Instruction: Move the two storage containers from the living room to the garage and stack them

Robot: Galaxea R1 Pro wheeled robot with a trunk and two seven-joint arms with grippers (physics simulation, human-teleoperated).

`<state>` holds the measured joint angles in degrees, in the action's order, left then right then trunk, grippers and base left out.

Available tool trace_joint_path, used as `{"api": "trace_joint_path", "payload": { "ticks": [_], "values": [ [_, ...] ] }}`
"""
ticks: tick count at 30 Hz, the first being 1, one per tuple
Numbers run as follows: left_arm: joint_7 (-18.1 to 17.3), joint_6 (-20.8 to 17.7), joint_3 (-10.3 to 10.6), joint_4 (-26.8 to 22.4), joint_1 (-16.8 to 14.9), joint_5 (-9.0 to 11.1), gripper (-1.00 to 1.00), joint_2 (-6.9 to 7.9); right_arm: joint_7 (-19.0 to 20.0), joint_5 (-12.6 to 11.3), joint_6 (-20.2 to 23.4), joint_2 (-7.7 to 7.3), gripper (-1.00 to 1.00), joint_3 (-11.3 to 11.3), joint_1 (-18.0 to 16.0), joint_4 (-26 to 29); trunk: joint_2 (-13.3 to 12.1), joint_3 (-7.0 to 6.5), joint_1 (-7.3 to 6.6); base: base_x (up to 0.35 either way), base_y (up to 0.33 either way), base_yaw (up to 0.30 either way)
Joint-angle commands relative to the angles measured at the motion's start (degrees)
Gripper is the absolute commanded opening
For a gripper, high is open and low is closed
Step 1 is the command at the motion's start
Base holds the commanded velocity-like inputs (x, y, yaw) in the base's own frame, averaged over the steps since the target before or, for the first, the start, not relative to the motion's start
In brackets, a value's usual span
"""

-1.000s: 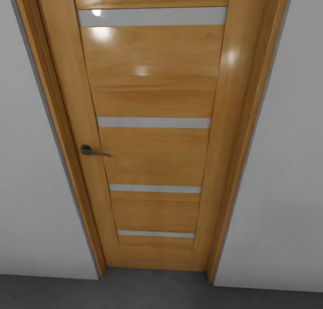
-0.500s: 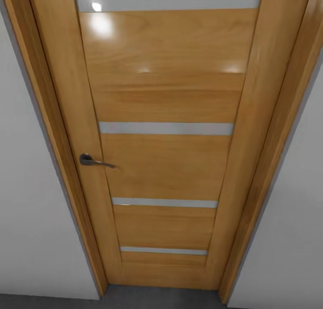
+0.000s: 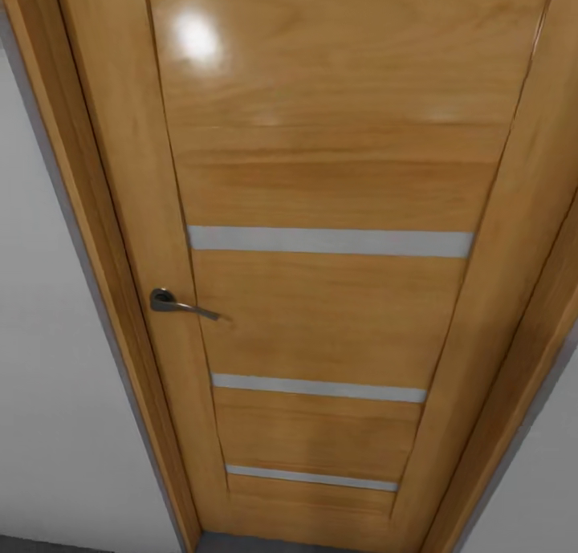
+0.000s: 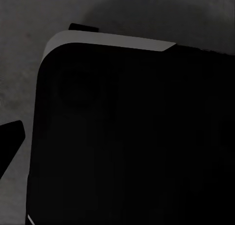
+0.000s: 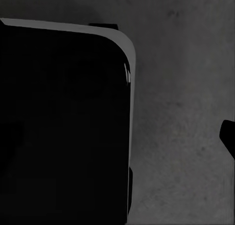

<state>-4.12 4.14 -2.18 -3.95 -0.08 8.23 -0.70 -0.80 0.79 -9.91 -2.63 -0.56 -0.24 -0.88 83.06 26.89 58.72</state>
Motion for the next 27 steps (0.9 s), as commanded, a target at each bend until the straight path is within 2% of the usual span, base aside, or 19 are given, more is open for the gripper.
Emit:
{"api": "trace_joint_path", "payload": {
  "ticks": [1,27],
  "values": [
    [-0.3,0.1,-0.2,0.0,0.0,0.5,1.00,-0.01,-0.1,0.1,-0.3,0.00,1.00,-0.1,0.0,-0.1,0.0,0.04,0.01,0.032,0.003,0.156],
    [-0.3,0.1,-0.2,0.0,0.0,0.5,1.00,-0.01,0.1,0.1,-0.3,0.12,1.00,0.0,0.0,-0.1,0.0,0.04,0.01,0.003,0.000,0.013]
  ]
}}
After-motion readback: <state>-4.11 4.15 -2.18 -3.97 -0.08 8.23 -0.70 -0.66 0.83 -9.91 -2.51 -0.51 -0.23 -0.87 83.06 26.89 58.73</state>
